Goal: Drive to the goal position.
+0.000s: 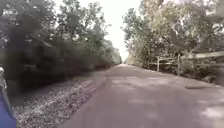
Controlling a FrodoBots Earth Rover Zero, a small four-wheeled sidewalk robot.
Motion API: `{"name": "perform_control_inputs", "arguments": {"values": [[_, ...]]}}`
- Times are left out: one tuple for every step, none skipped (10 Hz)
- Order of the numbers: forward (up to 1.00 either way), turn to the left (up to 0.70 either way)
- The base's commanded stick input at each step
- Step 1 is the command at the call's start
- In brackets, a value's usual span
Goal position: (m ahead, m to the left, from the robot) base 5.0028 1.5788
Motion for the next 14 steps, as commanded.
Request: {"name": "perform_control_inputs", "arguments": {"values": [[0.7, 0.02], [0.7, 0.02], [0.7, 0.02], [0.7, 0.02], [0.7, 0.02], [0.7, 0.02], [0.7, -0.03], [0.7, -0.33], [0.7, -0.19], [0.7, -0.06], [0.7, 0.0], [0.7, 0.0], [0.7, 0.0], [0.7, 0.0]]}}
